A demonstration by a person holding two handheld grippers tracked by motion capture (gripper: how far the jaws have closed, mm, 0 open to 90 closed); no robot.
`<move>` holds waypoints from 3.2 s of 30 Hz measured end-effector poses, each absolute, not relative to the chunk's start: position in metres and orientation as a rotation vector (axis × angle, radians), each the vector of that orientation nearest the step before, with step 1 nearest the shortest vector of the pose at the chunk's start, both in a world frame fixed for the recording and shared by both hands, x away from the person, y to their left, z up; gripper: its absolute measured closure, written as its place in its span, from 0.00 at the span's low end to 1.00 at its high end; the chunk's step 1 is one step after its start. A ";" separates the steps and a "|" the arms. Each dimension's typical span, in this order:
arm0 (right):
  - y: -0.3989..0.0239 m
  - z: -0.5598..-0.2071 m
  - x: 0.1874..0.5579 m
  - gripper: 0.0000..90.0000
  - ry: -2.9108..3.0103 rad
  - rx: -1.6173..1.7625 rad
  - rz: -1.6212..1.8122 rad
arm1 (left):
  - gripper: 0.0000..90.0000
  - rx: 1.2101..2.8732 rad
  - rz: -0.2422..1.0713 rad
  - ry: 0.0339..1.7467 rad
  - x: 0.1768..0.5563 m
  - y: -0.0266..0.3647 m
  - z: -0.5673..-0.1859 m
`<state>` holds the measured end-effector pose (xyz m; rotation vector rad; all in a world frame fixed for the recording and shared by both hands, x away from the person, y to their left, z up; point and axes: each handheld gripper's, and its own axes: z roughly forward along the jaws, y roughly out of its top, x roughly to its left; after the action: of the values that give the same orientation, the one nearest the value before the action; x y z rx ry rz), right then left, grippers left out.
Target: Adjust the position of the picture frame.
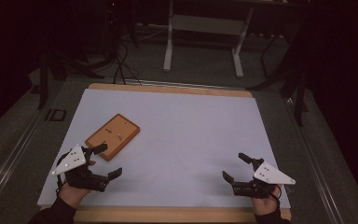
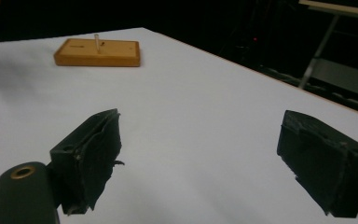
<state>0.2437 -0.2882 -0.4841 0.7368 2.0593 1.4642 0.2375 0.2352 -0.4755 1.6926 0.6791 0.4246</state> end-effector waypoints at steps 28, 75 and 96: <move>-0.289 -0.487 0.247 0.13 2.068 0.768 1.497 | 0.35 1.802 0.496 0.861 0.323 0.248 -0.496; -0.290 -0.492 0.253 0.13 2.130 0.797 1.508 | 0.92 1.946 0.434 0.931 0.362 0.241 -0.544; -0.290 -0.493 0.253 0.13 2.143 0.812 1.504 | 0.94 1.928 0.437 0.960 0.358 0.244 -0.531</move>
<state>0.2534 -0.2904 -0.4928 0.8124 2.1434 1.5041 0.3576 0.2437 -0.5313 1.9282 0.9605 0.4373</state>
